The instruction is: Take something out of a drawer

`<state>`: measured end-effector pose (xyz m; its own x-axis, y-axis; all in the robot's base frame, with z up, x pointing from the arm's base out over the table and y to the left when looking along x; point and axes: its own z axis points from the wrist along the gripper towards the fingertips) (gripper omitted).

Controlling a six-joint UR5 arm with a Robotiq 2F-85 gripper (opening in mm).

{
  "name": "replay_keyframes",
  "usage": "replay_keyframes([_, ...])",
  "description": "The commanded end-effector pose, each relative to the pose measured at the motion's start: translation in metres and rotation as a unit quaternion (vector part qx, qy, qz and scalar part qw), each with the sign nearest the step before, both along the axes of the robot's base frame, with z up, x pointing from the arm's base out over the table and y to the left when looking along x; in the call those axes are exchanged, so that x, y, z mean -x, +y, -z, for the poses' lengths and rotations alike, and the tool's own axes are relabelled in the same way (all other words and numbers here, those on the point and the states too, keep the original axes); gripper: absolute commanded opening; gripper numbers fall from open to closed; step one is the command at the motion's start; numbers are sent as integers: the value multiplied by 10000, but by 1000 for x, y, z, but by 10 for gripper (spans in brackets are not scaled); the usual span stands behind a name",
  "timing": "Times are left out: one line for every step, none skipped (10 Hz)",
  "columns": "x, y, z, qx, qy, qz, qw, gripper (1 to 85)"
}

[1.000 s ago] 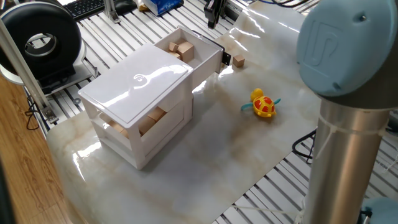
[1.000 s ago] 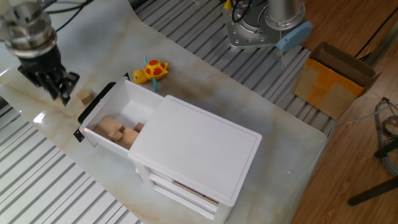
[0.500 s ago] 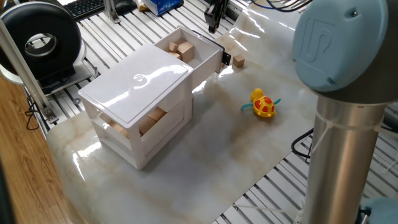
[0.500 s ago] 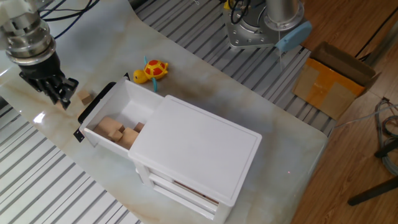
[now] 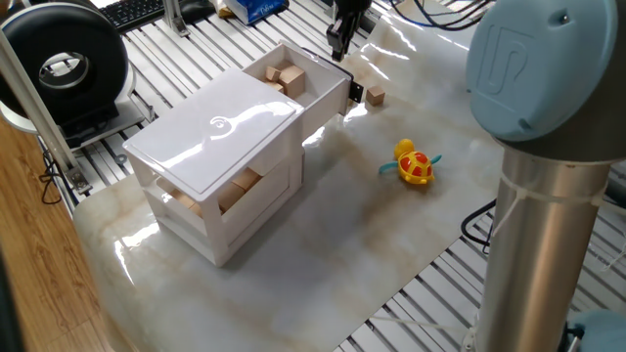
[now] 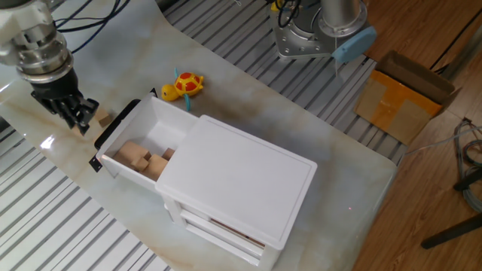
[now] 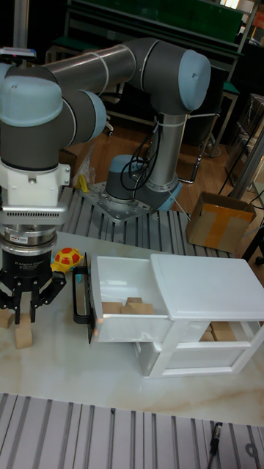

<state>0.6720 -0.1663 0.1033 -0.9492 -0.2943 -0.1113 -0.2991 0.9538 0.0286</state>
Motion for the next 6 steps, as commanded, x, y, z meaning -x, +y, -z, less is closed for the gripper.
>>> replay_keyframes([2,1,11,-87,13,129,9999,13])
replay_keyframes([-2,0,23,-142,-55,133,9998,13])
replay_keyframes([0,-4,35,-178,-51,187,9997,13])
replay_keyframes([4,-8,40,-181,3,298,9994,13])
replay_keyframes([7,-8,40,-190,64,401,9990,13])
replay_keyframes([15,-12,41,-103,220,523,9983,13])
